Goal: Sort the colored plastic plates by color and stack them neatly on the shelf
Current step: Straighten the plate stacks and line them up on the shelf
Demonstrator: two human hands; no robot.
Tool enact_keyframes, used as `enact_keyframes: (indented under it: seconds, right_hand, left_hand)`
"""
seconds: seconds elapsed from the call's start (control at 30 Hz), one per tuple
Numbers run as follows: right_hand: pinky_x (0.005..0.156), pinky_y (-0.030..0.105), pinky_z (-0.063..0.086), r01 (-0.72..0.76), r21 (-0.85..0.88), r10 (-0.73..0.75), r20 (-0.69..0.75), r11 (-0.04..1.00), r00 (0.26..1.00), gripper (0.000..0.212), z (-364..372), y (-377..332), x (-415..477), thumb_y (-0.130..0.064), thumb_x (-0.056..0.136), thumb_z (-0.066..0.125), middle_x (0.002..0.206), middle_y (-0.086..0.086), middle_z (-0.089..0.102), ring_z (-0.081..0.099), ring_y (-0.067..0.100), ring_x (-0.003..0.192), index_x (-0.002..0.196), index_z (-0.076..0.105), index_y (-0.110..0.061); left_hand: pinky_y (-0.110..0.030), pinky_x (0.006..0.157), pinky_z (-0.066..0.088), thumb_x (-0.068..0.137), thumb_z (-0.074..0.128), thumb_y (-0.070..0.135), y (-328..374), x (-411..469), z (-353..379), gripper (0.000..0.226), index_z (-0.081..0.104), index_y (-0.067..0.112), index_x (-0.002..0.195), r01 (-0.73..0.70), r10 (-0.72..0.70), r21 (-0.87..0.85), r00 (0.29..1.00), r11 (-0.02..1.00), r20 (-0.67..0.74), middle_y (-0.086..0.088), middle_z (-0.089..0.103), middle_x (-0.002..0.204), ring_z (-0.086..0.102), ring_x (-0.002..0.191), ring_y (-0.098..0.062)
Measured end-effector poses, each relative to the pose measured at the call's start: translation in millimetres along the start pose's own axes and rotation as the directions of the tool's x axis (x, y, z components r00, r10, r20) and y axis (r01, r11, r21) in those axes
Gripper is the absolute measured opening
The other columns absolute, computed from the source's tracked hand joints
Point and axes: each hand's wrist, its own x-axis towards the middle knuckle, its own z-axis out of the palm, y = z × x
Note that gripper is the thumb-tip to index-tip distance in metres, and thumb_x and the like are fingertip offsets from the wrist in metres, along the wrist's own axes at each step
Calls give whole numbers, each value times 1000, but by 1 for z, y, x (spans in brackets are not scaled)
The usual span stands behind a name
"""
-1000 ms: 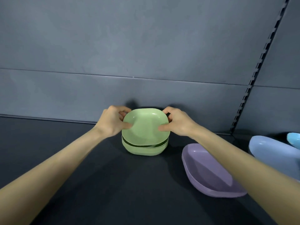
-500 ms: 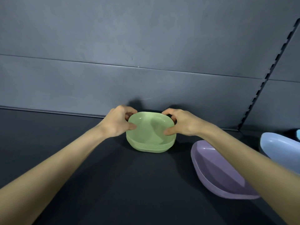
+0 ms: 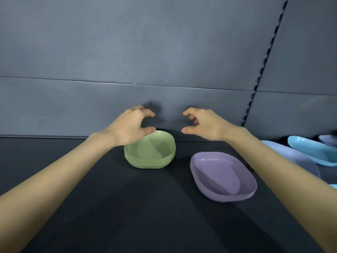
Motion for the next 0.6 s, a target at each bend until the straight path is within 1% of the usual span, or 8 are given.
enact_keyframes:
  seconds: [0.13,0.2,0.27,0.33,0.4,0.6]
  right_hand:
    - [101,29,34,-28,-91,13,-163,995,987,59,-42,19,-33,-33,87,63,138,10,45,43,25,126,139,40,-17]
    - [104,34,37,-65,-100,39,-244,993,969,56,-62,31,-54,-33,87,63,137,8,43,45,25,125,137,41,-18]
    - [103,41,39,-108,-110,70,-300,988,951,53,-81,45,-80,-32,87,62,135,5,43,46,26,122,135,44,-19]
    - [102,44,39,-141,-130,90,-338,981,937,51,-97,62,-110,-32,88,62,136,4,42,46,27,122,134,45,-18]
    - [102,43,39,-184,-148,120,-361,972,925,50,-112,80,-142,-31,89,61,138,4,40,45,26,123,134,45,-17]
    - [101,40,40,-286,-196,195,-384,938,903,51,-148,137,-256,-30,89,60,140,3,38,43,25,124,136,43,-18]
  left_hand:
    - [-39,105,33,88,60,32,49,9,-15,47,50,20,132,-129,136,70,986,989,-98,-4,46,132,43,124,-26]
    - [-41,106,32,88,60,32,77,12,-18,48,48,20,133,-191,202,91,970,977,-134,-3,46,131,41,124,-26]
    - [-40,106,32,88,60,32,105,13,-18,49,48,20,134,-251,264,100,952,963,-154,-2,47,130,40,123,-26]
    - [-40,106,32,88,59,32,136,12,-15,50,47,22,135,-307,321,107,932,946,-165,-1,47,130,40,123,-23]
    - [-39,106,32,89,58,34,169,7,-9,50,45,23,136,-347,361,110,917,931,-169,1,47,131,39,123,-21]
    - [-36,106,29,89,57,37,279,-24,30,51,42,26,137,-397,400,49,904,916,-154,4,45,132,37,125,-19]
